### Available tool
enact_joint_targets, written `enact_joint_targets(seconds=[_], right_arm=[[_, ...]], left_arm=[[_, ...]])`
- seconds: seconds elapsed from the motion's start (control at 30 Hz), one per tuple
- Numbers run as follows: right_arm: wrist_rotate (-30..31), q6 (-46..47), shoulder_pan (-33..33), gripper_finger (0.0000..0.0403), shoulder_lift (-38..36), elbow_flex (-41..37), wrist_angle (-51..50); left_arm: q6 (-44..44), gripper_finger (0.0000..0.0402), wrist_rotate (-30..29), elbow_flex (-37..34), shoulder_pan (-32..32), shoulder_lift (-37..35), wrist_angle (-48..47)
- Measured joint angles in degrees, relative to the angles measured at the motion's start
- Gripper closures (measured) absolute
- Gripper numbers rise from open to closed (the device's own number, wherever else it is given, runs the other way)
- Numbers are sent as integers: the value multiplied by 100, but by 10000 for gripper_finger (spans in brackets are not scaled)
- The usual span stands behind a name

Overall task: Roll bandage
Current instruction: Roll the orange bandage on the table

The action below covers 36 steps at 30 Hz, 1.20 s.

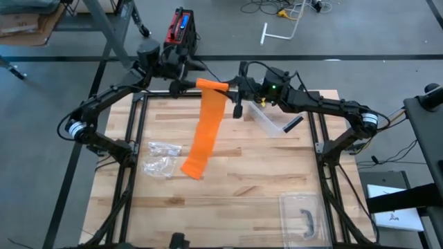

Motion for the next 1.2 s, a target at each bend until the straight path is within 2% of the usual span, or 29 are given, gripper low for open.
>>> enact_joint_targets(seconds=[0.13,0.3,0.43,0.63,0.87,1.0,1.2], right_arm=[[148,-302,0,351,172,9,318],[180,-515,-4,354,308,7,464],[446,-839,-4,349,301,9,415],[493,-1841,-5,353,301,9,345],[427,-2776,3,351,295,9,248],[389,-3444,2,351,285,12,141],[455,-4459,0,349,282,13,-163]], left_arm=[[134,82,941,4,-47,114,10],[113,83,930,4,-115,177,57],[-15,99,952,4,-113,164,51],[-804,120,968,37,-116,134,88],[-1580,102,2125,126,-111,133,82],[-1830,86,2114,181,-133,129,84],[-2352,69,1611,205,-151,126,84]])
